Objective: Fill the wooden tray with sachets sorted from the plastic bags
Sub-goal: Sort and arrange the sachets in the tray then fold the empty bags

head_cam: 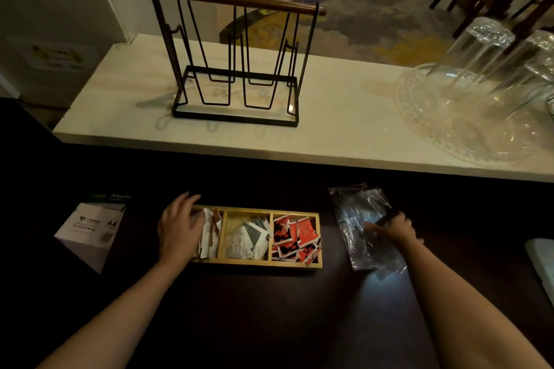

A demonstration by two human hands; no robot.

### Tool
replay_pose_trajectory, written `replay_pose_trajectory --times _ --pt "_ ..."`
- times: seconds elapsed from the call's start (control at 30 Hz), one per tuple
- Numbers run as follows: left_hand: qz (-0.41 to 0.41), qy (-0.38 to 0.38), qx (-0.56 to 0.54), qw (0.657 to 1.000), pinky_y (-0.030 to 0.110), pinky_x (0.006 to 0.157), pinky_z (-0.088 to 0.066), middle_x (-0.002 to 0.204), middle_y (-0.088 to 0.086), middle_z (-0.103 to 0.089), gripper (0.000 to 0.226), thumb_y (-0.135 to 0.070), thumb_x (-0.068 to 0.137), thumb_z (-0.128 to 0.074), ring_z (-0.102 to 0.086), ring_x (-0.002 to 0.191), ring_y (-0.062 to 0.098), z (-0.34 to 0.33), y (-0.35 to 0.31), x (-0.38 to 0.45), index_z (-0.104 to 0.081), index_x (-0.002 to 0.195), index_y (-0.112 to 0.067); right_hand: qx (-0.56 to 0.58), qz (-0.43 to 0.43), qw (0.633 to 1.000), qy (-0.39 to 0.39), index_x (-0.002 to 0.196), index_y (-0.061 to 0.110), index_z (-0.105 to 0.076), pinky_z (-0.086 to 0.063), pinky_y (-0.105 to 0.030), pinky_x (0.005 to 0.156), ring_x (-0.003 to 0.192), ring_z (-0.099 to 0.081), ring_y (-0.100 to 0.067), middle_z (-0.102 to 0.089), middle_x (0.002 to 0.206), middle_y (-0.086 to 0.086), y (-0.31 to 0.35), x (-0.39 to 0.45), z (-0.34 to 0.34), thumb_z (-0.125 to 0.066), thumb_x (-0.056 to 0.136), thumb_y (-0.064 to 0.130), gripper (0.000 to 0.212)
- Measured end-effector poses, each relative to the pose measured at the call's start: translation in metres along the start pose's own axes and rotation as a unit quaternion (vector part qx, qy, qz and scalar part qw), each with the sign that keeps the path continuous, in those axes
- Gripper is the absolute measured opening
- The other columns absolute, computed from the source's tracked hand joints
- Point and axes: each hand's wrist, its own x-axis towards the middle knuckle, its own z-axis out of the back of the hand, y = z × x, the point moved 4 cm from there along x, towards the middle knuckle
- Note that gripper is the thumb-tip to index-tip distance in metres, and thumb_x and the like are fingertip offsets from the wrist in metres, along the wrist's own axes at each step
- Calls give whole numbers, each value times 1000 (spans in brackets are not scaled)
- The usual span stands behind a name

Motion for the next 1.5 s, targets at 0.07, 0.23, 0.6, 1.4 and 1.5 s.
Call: replay_pose_trajectory --times 0.07,0.23,0.6,1.4,1.5 --pt "47 12 -55 997 46 111 -24 149 6 -34 39 -24 93 -48 -24 137 29 -1 3 0 -48 133 -21 -12 -2 1000 -9 147 6 -17 -17 -58 113 141 -22 -37 -24 152 -20 4 -1 -5 -72 65 65 114" --pt "29 38 -25 999 43 113 -19 152 5 -29 40 -24 94 -47 -15 140 28 -8 2 -3 -47 134 -21 25 -5 1000 -4 142 1 -22 -29 -47 111 137 -30 -38 -32 147 -22 32 -10 -14 -79 66 53 108" --pt "-3 129 83 988 53 113 -13 158 -2 -13 54 -51 85 -36 1 145 19 -19 10 -6 -37 137 -38 21 86 996 11 109 11 -65 -42 -34 89 107 -58 -29 -66 116 -14 73 -44 -57 -61 82 49 47" --pt "-34 307 -477 823 26 85 -53 130 -22 -51 94 -80 55 -58 -56 114 -1 35 -143 -81 -22 134 -45 434 368 821 49 123 31 -48 -55 -30 88 103 -63 -1 -62 114 11 146 -227 14 -83 70 14 65" --pt "-28 198 -465 862 30 87 -53 119 -13 -60 54 -46 78 -67 -62 106 2 38 -134 -81 -37 121 -34 445 419 791 19 133 24 -35 -45 -9 86 109 -54 13 -51 122 20 148 -242 10 -79 73 5 76"
